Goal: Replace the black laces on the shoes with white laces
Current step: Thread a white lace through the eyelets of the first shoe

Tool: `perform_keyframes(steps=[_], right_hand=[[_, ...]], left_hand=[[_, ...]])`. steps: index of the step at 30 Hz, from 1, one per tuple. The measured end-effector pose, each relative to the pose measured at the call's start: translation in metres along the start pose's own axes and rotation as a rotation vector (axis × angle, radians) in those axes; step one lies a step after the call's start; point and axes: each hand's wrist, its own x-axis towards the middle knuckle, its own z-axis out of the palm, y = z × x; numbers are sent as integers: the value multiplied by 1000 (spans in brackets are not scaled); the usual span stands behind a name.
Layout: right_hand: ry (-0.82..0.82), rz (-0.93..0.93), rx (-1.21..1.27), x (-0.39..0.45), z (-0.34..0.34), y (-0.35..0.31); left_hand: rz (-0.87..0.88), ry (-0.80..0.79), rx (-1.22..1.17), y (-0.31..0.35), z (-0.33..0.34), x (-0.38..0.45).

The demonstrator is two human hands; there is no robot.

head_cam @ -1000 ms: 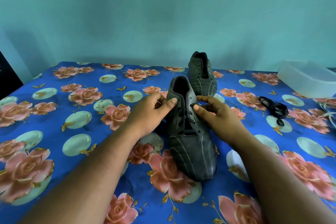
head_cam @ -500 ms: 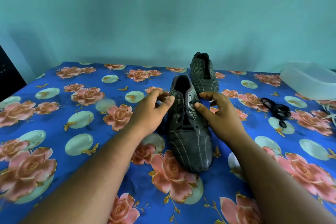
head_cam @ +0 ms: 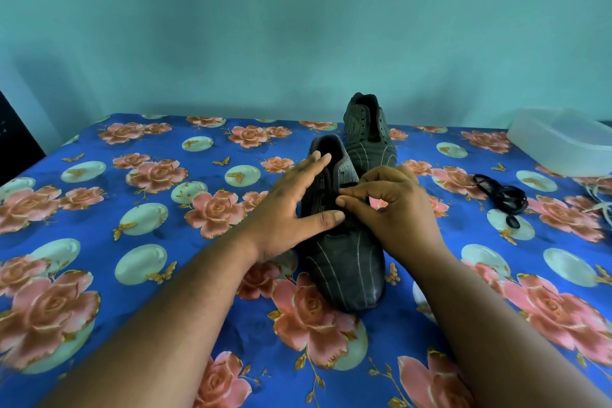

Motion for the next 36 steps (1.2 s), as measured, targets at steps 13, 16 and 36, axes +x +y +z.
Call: perform_keyframes(steps=[13, 16, 36], right_hand=[[-188, 140, 242, 1, -1, -9], [-184, 144, 250, 0, 0, -7], [-314, 413, 607, -1, -12, -19]], left_hand=[[5, 8, 18, 1, -1, 1], [16, 6, 37, -2, -2, 2], [-6, -1, -6, 3, -4, 3]])
